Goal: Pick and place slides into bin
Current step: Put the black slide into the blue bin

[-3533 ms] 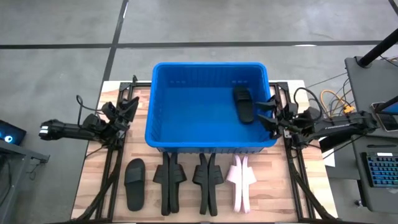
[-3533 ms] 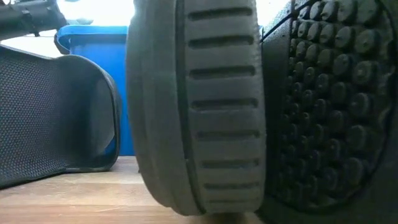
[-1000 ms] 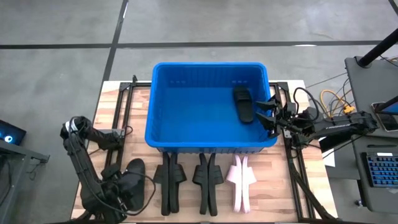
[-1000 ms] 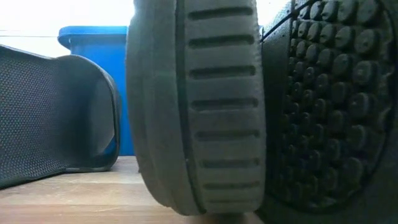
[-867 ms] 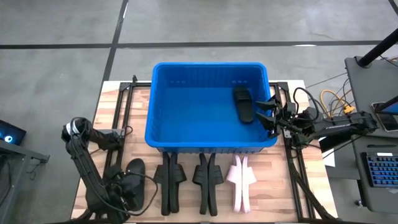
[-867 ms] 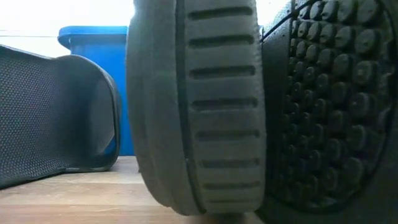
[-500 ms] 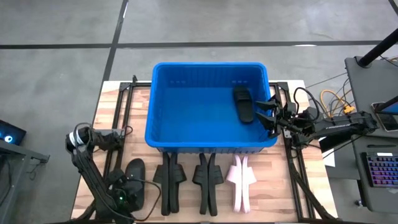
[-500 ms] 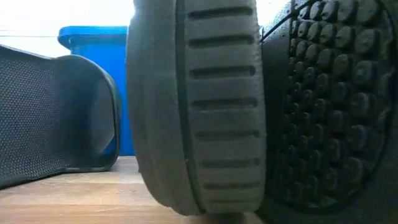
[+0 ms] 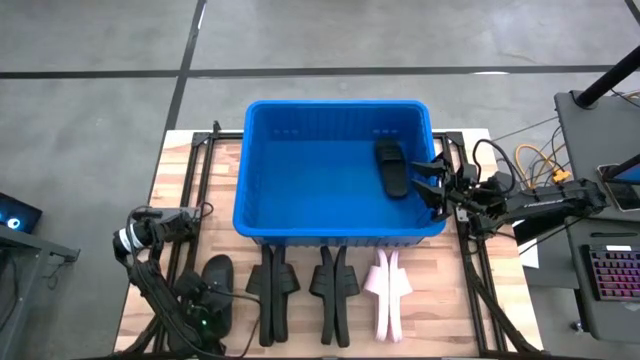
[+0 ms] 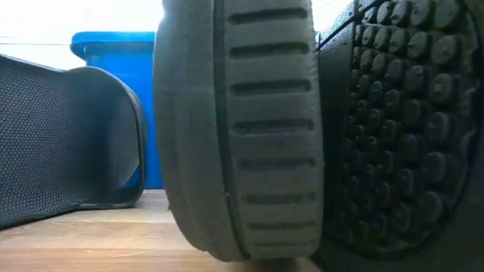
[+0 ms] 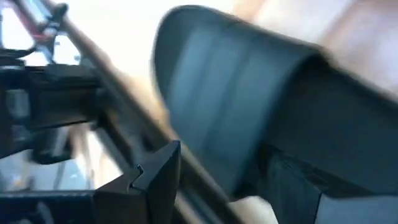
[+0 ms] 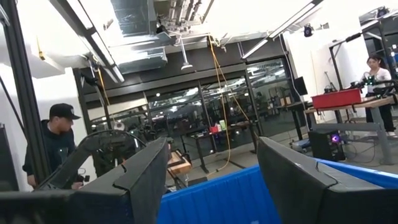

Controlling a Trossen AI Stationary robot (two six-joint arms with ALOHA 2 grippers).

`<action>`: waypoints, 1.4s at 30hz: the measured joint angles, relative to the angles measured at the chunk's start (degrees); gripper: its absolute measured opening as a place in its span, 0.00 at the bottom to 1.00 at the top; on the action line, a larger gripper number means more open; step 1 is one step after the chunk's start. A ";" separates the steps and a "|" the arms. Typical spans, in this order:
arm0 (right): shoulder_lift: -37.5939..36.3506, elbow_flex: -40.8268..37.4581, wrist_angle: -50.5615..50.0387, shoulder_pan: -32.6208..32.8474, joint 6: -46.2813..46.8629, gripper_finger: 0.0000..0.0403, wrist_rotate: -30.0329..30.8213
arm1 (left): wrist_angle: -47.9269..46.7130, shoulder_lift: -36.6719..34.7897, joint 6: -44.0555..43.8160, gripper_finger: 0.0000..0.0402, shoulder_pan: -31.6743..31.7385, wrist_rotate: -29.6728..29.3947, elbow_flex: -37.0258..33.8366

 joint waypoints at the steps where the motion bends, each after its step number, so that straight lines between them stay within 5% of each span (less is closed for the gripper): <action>1: 0.00 0.00 0.02 0.00 0.02 0.59 0.00 | -1.26 -0.01 0.00 0.49 -0.02 -0.08 -0.02; 21: 0.00 0.00 0.08 0.00 0.04 0.58 0.00 | 3.53 -0.04 0.02 0.47 -0.02 -0.42 -7.91; 25: 0.00 0.00 0.08 0.00 0.50 0.58 0.00 | 3.54 -0.04 -0.03 0.35 -0.02 -0.49 -7.93; 31: 0.00 0.00 0.07 0.00 0.48 0.58 0.00 | 3.10 -0.17 -2.65 0.05 0.21 -0.64 -8.17; 42: 0.02 0.00 0.06 0.00 0.91 0.58 0.00 | 4.21 -10.51 -2.52 0.00 0.74 1.00 -5.77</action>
